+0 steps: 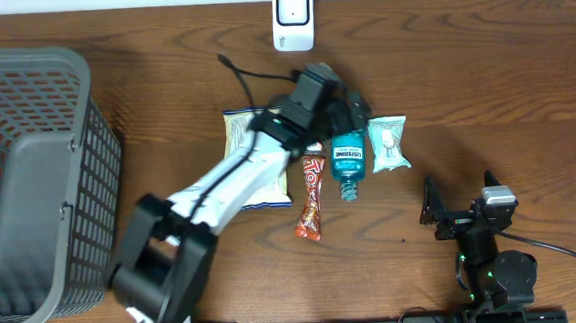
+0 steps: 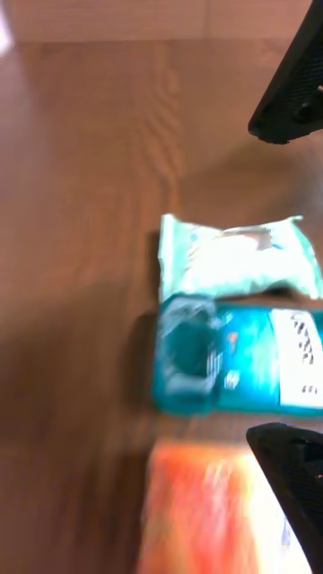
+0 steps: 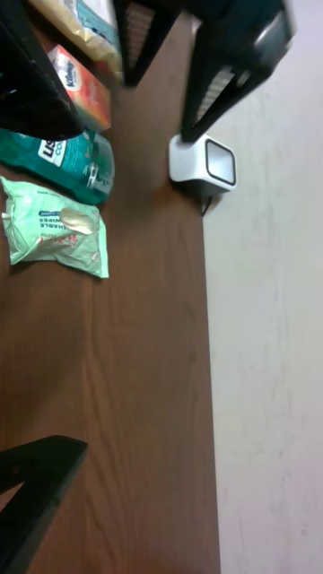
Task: Scan the item barcode
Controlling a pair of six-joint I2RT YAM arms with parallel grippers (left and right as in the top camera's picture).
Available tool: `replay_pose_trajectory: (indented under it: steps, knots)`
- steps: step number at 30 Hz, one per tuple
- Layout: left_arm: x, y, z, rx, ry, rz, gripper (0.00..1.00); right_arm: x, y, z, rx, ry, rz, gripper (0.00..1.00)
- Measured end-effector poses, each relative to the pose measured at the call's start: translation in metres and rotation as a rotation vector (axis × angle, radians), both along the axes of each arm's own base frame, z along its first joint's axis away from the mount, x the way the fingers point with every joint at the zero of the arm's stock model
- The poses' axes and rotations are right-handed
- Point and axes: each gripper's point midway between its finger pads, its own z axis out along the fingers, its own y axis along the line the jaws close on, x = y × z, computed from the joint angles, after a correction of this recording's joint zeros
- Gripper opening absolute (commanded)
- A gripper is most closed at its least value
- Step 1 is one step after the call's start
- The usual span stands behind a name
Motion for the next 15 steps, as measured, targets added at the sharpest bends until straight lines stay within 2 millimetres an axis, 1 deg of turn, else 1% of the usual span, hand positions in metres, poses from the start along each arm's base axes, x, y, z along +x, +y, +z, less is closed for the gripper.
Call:
replay_pose_trajectory:
  steps: [4,6,8,10,12,13,15]
  knots:
    - [0.022,0.039,0.025,0.019,-0.064,0.062,0.99,0.000,0.000,0.000,0.000,0.000,0.000,0.99]
    - [0.033,0.061,0.037,0.028,-0.094,0.100,0.99,0.000,0.000,0.000,0.000,0.000,0.000,0.99]
    - [0.044,0.087,0.054,0.035,-0.135,0.139,0.99,0.000,0.000,0.000,0.000,0.000,0.000,0.99]
    - [0.051,0.114,0.074,0.043,-0.184,0.174,0.99,0.000,0.000,0.000,0.000,0.000,0.000,0.99]
    - [0.056,0.140,0.098,0.052,-0.242,0.209,0.98,0.000,0.000,0.000,0.000,0.000,0.000,0.99]
    - [0.056,0.155,0.112,0.059,-0.275,0.225,0.98,0.000,0.000,0.000,0.000,0.000,0.000,0.99]
    - [0.053,0.178,0.135,0.075,-0.327,0.257,0.98,0.000,0.000,0.000,0.000,0.000,0.000,0.99]
